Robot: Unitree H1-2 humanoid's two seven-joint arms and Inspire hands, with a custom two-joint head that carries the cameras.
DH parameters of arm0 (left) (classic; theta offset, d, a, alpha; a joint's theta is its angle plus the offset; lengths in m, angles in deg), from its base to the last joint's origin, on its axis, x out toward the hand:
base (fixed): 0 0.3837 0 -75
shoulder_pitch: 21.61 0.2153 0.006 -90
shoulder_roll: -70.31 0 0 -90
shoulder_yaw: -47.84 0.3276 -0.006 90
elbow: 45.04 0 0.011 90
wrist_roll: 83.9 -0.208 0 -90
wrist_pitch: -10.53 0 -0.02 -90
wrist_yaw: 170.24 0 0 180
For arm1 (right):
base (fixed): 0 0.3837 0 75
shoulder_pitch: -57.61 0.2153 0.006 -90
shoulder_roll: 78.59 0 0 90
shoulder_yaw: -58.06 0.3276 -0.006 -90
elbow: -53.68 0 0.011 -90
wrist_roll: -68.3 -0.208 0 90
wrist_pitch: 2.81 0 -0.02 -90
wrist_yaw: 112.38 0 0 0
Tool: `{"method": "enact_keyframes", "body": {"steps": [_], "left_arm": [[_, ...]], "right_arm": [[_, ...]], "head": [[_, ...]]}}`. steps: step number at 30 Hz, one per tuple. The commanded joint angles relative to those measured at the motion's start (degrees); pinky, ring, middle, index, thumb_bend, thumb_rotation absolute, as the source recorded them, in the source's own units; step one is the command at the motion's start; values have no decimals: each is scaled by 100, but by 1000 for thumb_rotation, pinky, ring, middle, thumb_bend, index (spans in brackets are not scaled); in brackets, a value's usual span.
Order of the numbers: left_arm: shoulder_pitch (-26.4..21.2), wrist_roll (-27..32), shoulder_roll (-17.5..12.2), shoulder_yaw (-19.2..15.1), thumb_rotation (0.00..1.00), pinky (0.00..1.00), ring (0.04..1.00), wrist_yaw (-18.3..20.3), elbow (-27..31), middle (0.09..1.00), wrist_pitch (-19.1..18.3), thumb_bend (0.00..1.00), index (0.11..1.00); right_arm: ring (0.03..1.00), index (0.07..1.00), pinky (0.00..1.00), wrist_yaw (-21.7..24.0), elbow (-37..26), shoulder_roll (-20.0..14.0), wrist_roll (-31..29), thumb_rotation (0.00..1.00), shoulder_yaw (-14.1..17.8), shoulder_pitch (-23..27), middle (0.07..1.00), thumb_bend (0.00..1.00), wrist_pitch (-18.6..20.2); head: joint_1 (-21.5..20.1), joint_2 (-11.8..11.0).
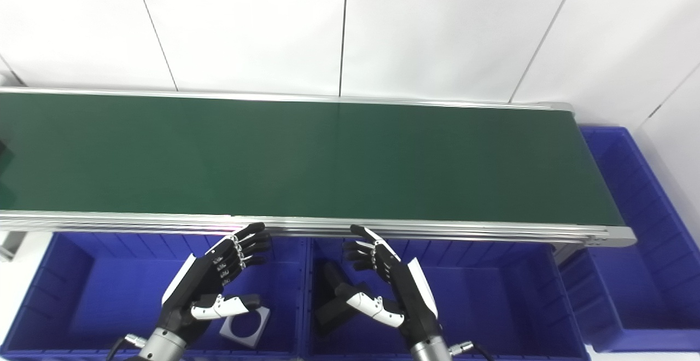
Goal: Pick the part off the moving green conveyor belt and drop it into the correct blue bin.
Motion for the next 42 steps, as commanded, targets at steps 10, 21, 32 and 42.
{"method": "enact_keyframes", "body": {"steps": [10,21,32,42], "left_arm": [[-74,-19,40,-19,312,789,822,-124,57,825,232,1000,838],[-70,7,18,4,311,786,831,-105,28,827,261,1000,839],[-51,-20,29,10,312,795,825,-143,30,819,273,1000,837],[-71,7,24,44,295,788,819,-140,-68,811,390,1000,837]], "right_arm": [[741,872,698,-11,-80,26,25,551,3,56,775,699,-22],[740,870,697,-33,-38,30,23,560,19,58,774,702,-93],[733,869,694,-42,-36,33,13,563,25,47,771,700,-104],[734,872,693,-44,40,27,-14,549,38,58,772,687,-154]], "head": [[32,-63],[54,-118],[64,-149],[212,-252]]}}
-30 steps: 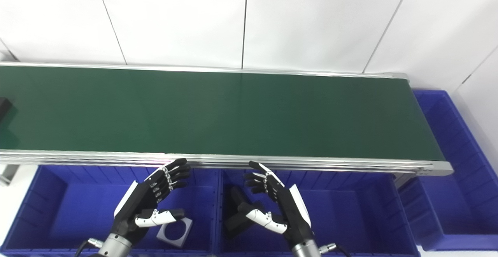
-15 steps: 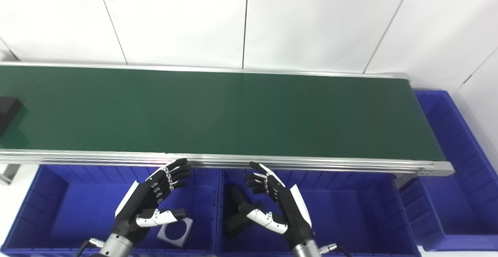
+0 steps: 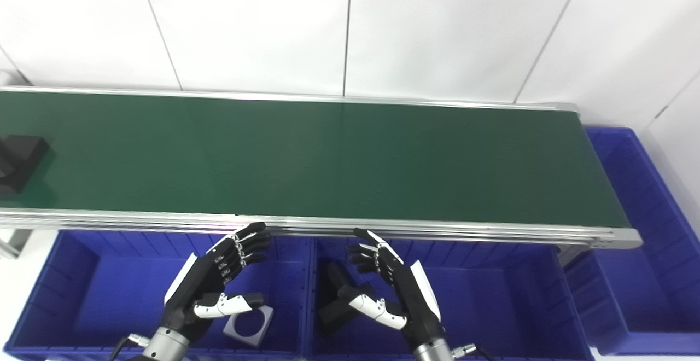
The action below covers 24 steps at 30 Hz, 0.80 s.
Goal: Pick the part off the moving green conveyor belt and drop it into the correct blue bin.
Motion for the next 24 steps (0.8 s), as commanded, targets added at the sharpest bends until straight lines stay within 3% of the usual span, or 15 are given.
{"method": "enact_keyframes", "body": {"steps": [1,20,24], "left_arm": [[-77,18,4,14,295,788,818,14,44,810,274,1000,837],[-102,-1,90,60,272,787,828,-23,-186,826,364,1000,836],[-122,-58,107,81,269,792,829,-34,-285,832,468,1000,840]], "right_arm": [[733,871,691,-31,-53,24,-69,548,28,58,772,687,-186],[735,866,683,-34,174,-24,-80,543,73,98,768,665,-416],[736,867,679,-23,195,-42,-92,562,89,92,771,678,-386]], "head": [[91,-50],[493,-388],[696,-553]]}}
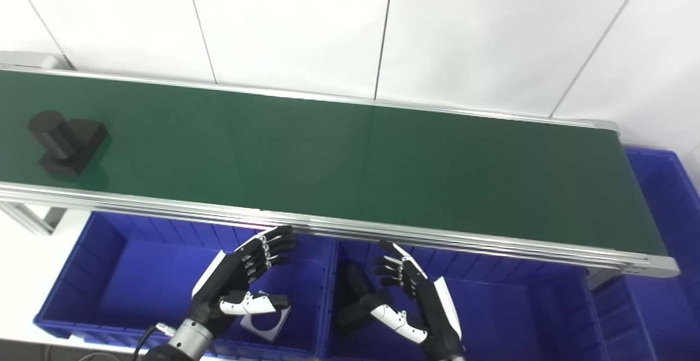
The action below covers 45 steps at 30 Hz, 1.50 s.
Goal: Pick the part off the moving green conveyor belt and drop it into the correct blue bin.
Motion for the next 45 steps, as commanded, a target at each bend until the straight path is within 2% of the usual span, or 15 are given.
{"method": "enact_keyframes", "body": {"steps": [1,5,11,12,13,15,19,23,28,30,34,42,45], "left_arm": [[-97,-56,64,36,272,788,829,-29,-6,835,313,1000,843],[-143,-55,76,66,266,777,820,11,-203,835,492,1000,847],[-152,-135,157,72,252,813,843,-58,-348,840,484,1000,840],[-175,-156,169,77,248,809,840,-51,-430,837,566,1000,837],[-193,-169,176,81,249,803,835,-45,-489,836,628,1000,834],[-258,-189,191,93,249,793,827,-28,-684,833,778,1000,829],[-332,-144,241,104,240,775,827,-18,-910,834,865,1000,823],[-394,-134,279,101,218,754,814,-25,-1043,829,987,1000,819],[-436,-172,326,84,241,742,806,-83,-1140,820,1035,1000,814],[-445,-186,335,79,240,750,804,-88,-1172,822,1045,1000,815],[-453,-194,362,65,230,742,798,-100,-1211,819,1071,1000,814],[-485,-233,388,68,218,737,787,-136,-1281,813,1074,1000,810],[-514,-265,405,80,223,749,794,-136,-1327,818,1079,1000,813]], "right_arm": [[736,870,676,-17,-75,-15,-82,569,30,58,772,682,-309],[738,877,681,-8,49,-55,-93,530,23,78,774,651,-460],[740,880,679,-11,164,-97,-113,537,25,111,777,632,-582],[739,880,679,-5,224,-111,-136,530,32,123,776,626,-638],[739,882,678,-1,267,-119,-154,518,36,130,777,618,-676],[738,885,672,-12,384,-150,-157,524,52,153,777,622,-738],[741,889,669,-26,579,-194,-206,548,70,215,777,637,-784],[751,893,689,-15,638,-192,-252,551,103,238,785,624,-757],[756,897,702,11,677,-192,-302,528,128,261,792,580,-762],[759,900,700,29,699,-196,-334,477,132,270,794,552,-773],[761,902,702,49,722,-208,-365,444,138,284,794,530,-780],[760,903,703,71,761,-222,-407,446,162,303,796,533,-796],[756,901,699,56,673,-252,-393,400,175,296,793,520,-801]], "head": [[38,-50],[245,-262],[546,-518],[680,-645],[680,-645],[969,-915],[1199,-1144],[1240,-1206],[1242,-1249],[1258,-1263],[1278,-1279],[1282,-1352],[1303,-1399]]}}
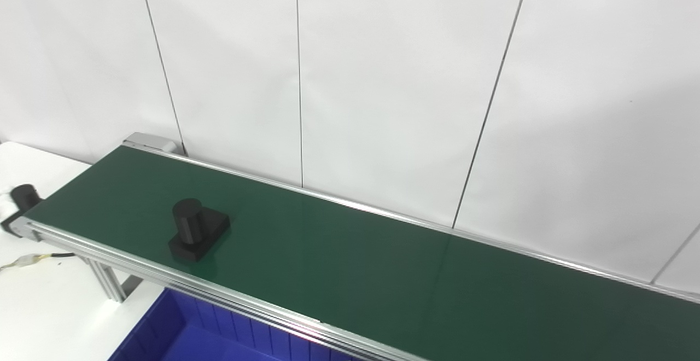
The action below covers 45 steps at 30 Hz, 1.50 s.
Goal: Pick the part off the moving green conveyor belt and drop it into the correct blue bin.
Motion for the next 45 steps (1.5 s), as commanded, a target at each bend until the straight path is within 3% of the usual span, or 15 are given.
{"method": "enact_keyframes", "body": {"steps": [1,12,18,24,37,45], "left_arm": [[-136,-23,68,33,222,748,793,-17,25,818,257,1000,812],[-238,-108,185,50,209,752,796,-110,-152,821,260,1000,805],[-284,-192,219,66,226,746,789,-165,-191,816,263,1000,807],[-332,-204,257,77,234,746,787,-182,-242,812,260,1000,806],[-487,-151,280,48,228,757,790,-165,-469,803,266,1000,805],[-536,-170,245,16,234,742,770,-164,-526,794,268,1000,802]], "right_arm": [[755,902,697,3,-254,-61,-91,391,39,51,792,518,-340],[707,853,638,100,-1410,-344,-83,396,66,-141,761,539,-291],[695,813,601,127,-2359,-426,4,416,178,-121,729,579,184],[694,807,589,222,-2927,-544,-100,427,305,153,733,616,568],[727,834,608,405,-3213,-659,24,571,366,1225,758,705,1294],[749,848,649,416,-2988,-543,333,556,190,1758,783,694,1720]], "head": [[16,-26],[132,-36],[126,-26],[132,-35],[13,-52],[-43,-36]]}}
